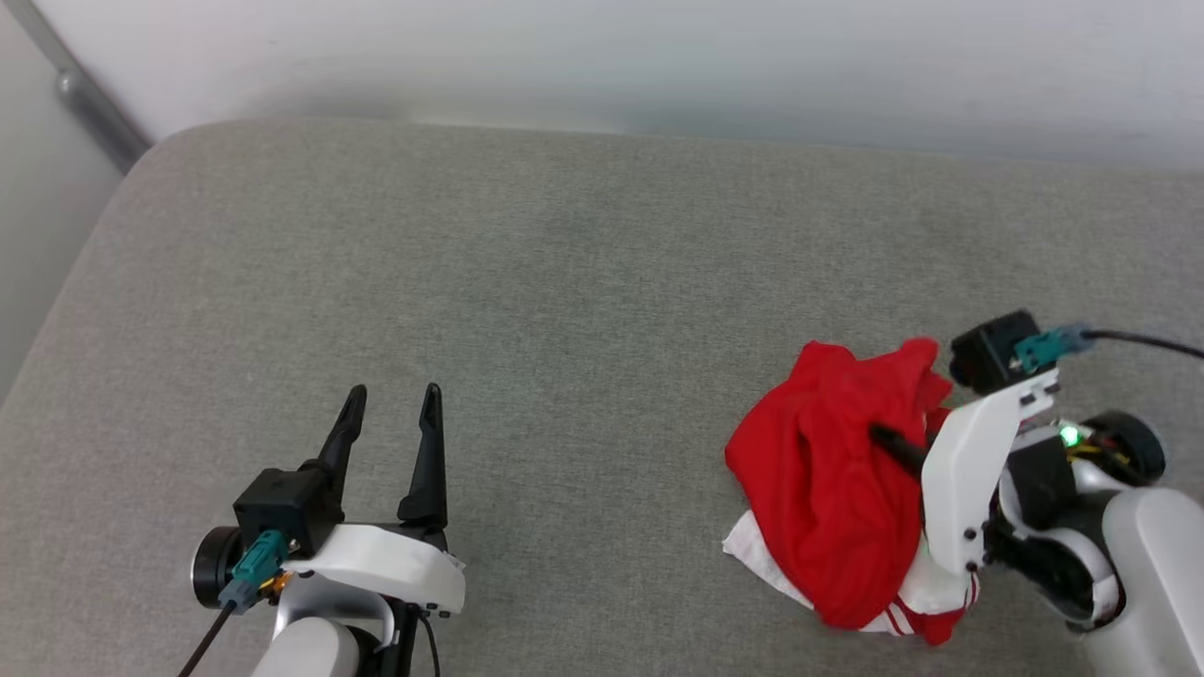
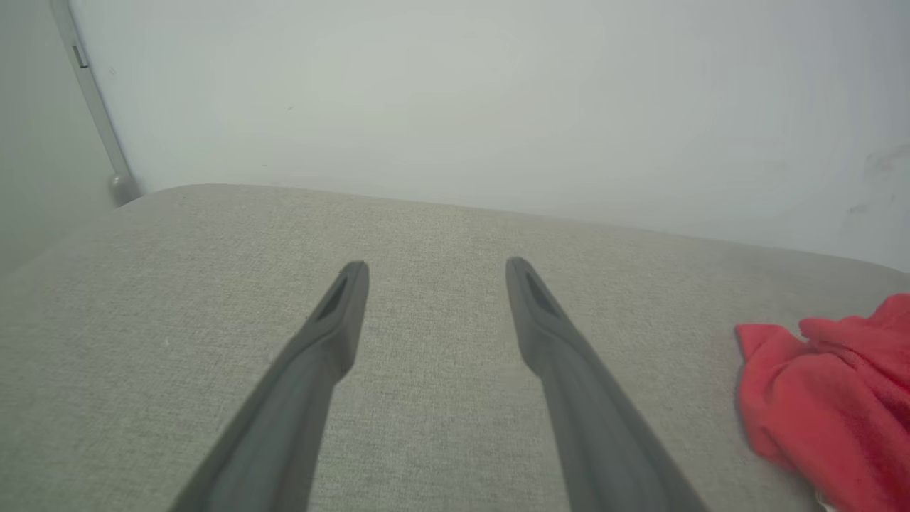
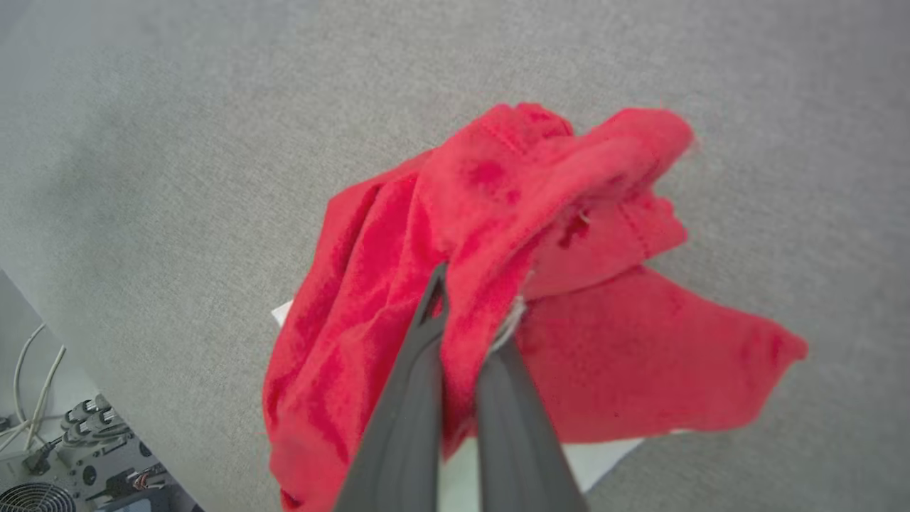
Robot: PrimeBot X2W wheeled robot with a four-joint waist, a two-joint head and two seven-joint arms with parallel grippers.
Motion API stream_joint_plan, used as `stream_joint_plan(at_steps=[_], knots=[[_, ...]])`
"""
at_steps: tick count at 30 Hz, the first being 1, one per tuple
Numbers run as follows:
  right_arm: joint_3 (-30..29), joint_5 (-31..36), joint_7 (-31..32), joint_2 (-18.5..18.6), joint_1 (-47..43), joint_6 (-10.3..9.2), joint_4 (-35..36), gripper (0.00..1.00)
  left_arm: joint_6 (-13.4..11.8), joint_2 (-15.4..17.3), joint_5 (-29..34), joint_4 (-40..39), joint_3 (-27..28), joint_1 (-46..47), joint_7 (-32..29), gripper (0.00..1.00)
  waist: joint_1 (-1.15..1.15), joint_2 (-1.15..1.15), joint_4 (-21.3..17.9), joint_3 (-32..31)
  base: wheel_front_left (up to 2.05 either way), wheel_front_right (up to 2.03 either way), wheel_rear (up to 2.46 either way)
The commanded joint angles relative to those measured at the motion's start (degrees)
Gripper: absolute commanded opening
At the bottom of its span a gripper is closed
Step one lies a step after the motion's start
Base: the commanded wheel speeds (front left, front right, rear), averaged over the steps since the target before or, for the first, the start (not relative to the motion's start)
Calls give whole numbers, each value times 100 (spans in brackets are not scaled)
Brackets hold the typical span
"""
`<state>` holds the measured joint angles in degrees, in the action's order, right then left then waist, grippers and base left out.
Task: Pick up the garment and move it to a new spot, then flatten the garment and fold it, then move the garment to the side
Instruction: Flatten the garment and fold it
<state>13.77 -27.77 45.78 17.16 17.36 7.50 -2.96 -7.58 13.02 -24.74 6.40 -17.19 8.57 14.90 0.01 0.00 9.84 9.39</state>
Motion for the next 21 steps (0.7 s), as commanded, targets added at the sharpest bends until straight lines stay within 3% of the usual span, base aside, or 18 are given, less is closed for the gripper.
stream_joint_plan(at_steps=[1, 9, 16, 21], knots=[[-21, -7, -154, 55, 192, -2, 144, 0, 49, -16, 41, 5, 68, 59, 39, 100, -1, 0, -105, -26, 0, 0, 0], [-799, 101, -550, 138, 287, -2, 460, 0, 96, -64, 145, -15, 160, -37, 28, 100, -1, 0, -454, -128, 0, 0, 0], [-2589, 271, -797, -127, -416, -2, 159, 0, 128, -69, 192, -21, 199, -101, 29, 100, -1, 0, -717, -139, 0, 0, 0], [-3447, 347, -1024, -468, -908, -2, -525, 0, 113, -40, 188, -8, 205, -140, 29, 100, -1, 0, -820, -97, 0, 0, 0]])
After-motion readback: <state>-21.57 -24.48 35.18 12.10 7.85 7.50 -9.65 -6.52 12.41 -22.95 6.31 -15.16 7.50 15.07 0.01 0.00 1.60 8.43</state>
